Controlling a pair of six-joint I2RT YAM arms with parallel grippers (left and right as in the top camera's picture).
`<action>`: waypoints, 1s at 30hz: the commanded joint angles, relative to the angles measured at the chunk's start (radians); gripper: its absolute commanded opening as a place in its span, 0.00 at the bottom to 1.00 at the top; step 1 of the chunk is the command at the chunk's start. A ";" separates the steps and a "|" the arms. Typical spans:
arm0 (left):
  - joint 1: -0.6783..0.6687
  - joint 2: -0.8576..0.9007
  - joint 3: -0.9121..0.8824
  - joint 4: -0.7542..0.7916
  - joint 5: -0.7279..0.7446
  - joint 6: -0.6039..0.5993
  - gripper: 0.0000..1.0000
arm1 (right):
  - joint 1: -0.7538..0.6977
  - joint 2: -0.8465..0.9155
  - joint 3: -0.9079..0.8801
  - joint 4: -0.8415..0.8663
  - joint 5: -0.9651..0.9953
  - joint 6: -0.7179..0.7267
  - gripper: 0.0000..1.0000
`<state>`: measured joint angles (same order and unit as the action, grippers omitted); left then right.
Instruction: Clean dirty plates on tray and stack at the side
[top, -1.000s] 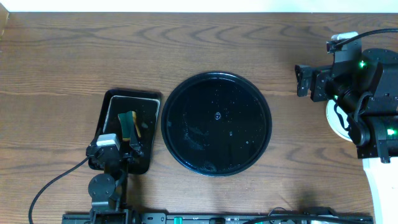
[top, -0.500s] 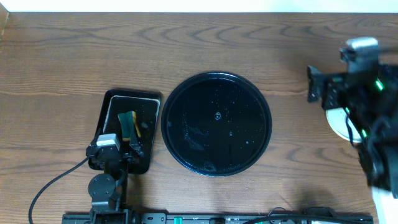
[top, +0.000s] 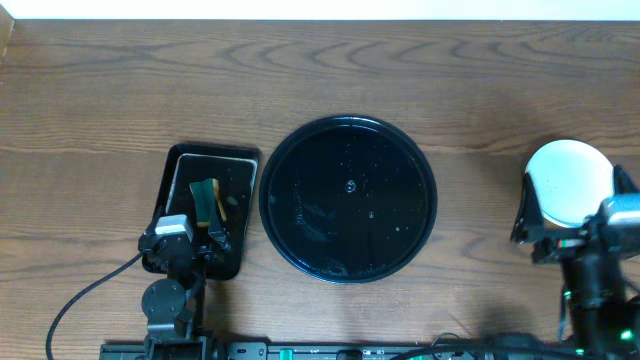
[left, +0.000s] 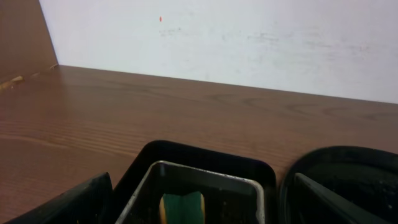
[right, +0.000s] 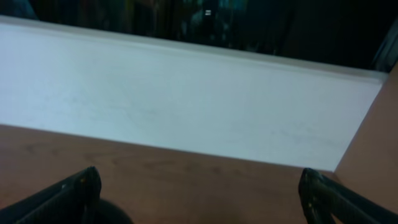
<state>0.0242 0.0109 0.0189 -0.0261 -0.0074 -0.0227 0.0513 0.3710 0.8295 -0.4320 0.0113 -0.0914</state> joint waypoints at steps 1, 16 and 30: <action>-0.003 -0.007 -0.015 -0.044 -0.037 0.002 0.90 | 0.002 -0.088 -0.132 0.055 0.014 0.010 0.99; -0.003 -0.007 -0.015 -0.044 -0.037 0.003 0.90 | 0.002 -0.359 -0.613 0.311 -0.047 0.022 0.99; -0.003 -0.007 -0.015 -0.044 -0.037 0.003 0.90 | 0.003 -0.366 -0.716 0.328 -0.099 -0.075 0.99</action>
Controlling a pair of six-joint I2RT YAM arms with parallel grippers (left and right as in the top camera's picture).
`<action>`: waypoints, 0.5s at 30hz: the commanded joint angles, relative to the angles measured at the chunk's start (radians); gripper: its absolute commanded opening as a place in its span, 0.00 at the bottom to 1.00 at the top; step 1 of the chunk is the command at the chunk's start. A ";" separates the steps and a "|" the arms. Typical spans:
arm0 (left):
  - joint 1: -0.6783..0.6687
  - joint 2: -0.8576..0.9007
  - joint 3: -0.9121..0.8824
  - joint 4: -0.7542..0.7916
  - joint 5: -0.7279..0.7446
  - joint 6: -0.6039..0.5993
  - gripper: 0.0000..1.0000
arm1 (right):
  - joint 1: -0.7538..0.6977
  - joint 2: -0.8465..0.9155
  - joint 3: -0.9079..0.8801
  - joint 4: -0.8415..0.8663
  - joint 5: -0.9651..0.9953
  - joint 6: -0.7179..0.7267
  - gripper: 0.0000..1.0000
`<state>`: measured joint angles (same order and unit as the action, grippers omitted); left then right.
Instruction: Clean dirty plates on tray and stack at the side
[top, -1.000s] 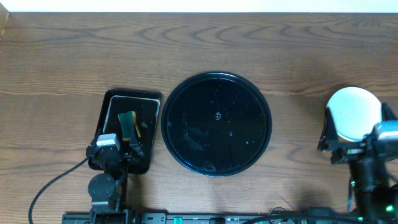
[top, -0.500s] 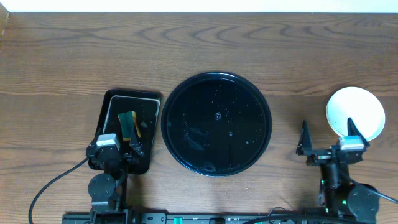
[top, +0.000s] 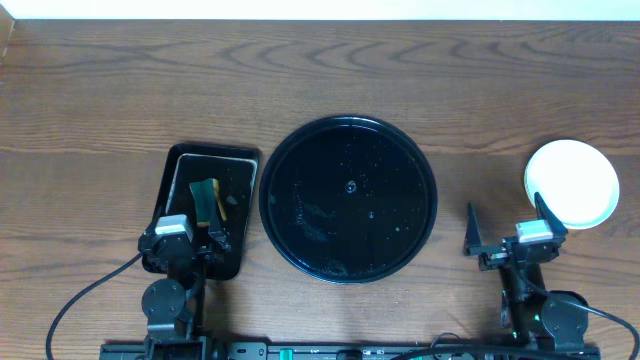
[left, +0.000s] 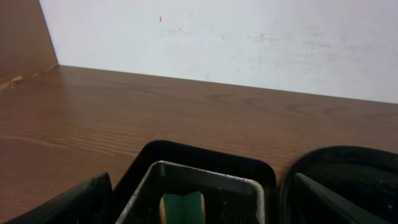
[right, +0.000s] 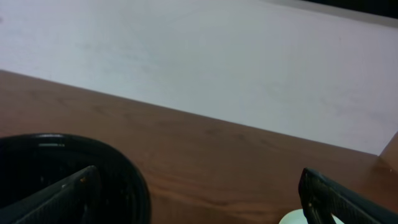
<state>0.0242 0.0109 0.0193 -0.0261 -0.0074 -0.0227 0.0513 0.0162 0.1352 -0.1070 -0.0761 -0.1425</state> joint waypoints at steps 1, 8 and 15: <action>-0.003 -0.007 -0.015 -0.044 -0.037 0.003 0.90 | 0.003 -0.011 -0.030 0.004 -0.012 -0.024 0.99; -0.003 -0.007 -0.015 -0.044 -0.037 0.002 0.90 | 0.006 -0.011 -0.103 0.054 -0.037 -0.024 0.99; -0.003 -0.007 -0.015 -0.044 -0.037 0.003 0.90 | 0.043 -0.011 -0.130 0.070 -0.034 -0.105 0.99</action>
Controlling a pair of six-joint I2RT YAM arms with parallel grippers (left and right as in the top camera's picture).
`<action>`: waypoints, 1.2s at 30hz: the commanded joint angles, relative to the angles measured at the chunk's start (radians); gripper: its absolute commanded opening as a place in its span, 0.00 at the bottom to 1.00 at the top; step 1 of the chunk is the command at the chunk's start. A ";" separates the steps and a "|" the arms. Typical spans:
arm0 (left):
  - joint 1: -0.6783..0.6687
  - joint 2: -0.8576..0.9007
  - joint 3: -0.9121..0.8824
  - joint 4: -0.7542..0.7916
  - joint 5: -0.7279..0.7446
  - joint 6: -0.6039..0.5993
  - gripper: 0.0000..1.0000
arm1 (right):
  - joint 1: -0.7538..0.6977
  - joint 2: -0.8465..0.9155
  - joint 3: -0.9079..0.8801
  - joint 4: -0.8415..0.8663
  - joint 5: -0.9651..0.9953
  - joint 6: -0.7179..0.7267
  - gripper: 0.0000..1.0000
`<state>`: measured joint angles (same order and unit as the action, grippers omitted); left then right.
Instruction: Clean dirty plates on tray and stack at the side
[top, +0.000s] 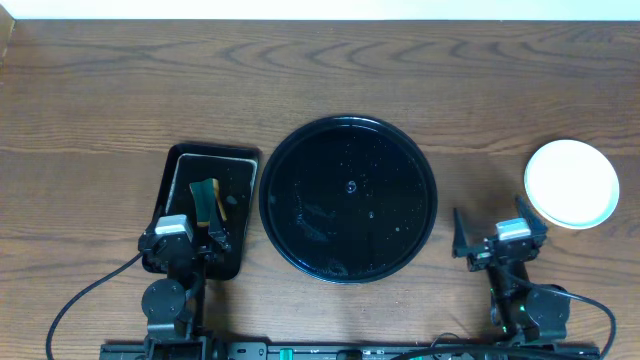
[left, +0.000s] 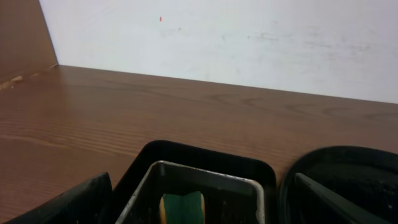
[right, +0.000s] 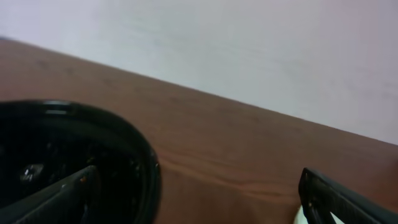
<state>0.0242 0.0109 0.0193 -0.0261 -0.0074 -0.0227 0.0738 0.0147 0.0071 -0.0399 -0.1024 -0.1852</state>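
Note:
A round black tray (top: 348, 198) lies wet and bare in the middle of the table; its rim shows in the left wrist view (left: 339, 165) and the right wrist view (right: 93, 143). A white plate (top: 571, 183) sits on the table at the far right. My right gripper (top: 498, 232) stands open between tray and plate, holding nothing. A green and yellow sponge (top: 205, 198) rests in a metal pan (top: 180, 175) inside a black rectangular tray (top: 205, 212). My left gripper (top: 189, 232) stands open over that tray's near end, the sponge (left: 181, 206) ahead of it.
A white wall (left: 236, 37) borders the far edge of the wooden table (top: 320, 80). Both arm bases stand at the near edge, with a cable (top: 85, 300) looping at the left.
My right gripper has shifted a little left toward the round tray and stays open. The white plate lies where it was. The left arm has not moved.
At first my right gripper stood at the far right around the white plate. Then the plate lay alone on the table and the gripper was open nearer me, left of it. Now the gripper is slightly further left. The left gripper stayed open over the sponge tray.

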 joint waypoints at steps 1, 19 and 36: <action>-0.003 -0.007 -0.015 -0.044 -0.037 0.003 0.90 | 0.024 -0.010 -0.002 0.002 -0.007 -0.079 0.99; -0.003 -0.007 -0.015 -0.044 -0.037 0.003 0.90 | 0.027 -0.010 -0.002 -0.027 0.008 -0.062 0.99; -0.003 -0.007 -0.015 -0.044 -0.037 0.003 0.90 | 0.028 -0.010 -0.002 -0.027 0.008 -0.062 0.99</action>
